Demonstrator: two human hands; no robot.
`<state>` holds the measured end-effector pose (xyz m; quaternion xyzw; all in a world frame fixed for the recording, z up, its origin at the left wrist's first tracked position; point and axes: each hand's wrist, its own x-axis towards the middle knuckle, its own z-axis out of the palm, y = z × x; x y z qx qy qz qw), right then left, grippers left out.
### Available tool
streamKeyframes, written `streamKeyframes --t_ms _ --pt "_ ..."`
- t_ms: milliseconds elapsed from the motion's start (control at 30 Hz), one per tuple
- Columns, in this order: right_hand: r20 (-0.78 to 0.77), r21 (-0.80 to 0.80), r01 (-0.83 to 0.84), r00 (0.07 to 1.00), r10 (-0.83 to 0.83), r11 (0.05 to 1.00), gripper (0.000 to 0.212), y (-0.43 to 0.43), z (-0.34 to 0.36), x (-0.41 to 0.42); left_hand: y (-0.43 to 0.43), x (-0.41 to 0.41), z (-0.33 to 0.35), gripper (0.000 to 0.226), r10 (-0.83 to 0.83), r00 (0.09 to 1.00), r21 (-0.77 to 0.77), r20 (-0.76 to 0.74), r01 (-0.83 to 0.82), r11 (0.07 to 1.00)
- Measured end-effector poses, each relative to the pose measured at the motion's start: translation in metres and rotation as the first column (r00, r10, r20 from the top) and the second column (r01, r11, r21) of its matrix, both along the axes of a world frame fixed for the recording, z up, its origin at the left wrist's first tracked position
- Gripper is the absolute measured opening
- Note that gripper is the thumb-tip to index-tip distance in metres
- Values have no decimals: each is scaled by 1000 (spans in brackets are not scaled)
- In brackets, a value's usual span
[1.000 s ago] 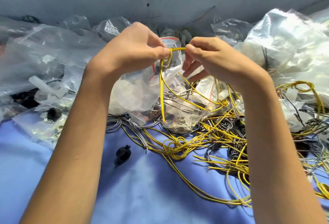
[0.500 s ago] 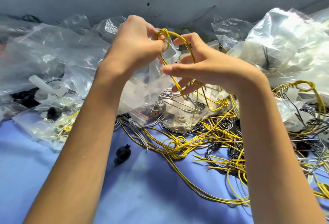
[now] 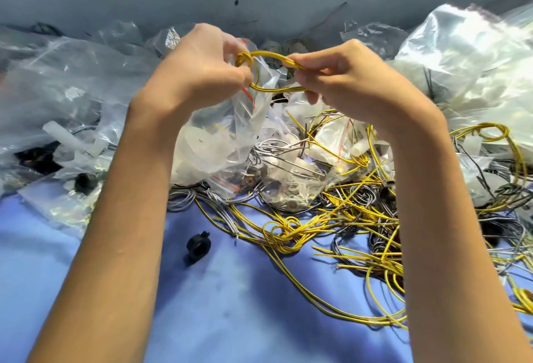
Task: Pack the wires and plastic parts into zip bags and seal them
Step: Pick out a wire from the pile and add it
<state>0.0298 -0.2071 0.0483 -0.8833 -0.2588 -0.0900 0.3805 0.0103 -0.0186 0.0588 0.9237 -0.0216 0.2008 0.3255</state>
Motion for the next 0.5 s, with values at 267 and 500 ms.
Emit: streamKeyframes --t_ms 267,500 --pt "-99 -111 185 976 -196 976 32 -1 -1 5 -7 -15 10 28 -115 993 179 1 113 977" --pt "-2 -246 284 956 -294 927 23 -5 4 -1 -12 -19 12 33 -231 970 433 -79 242 868"
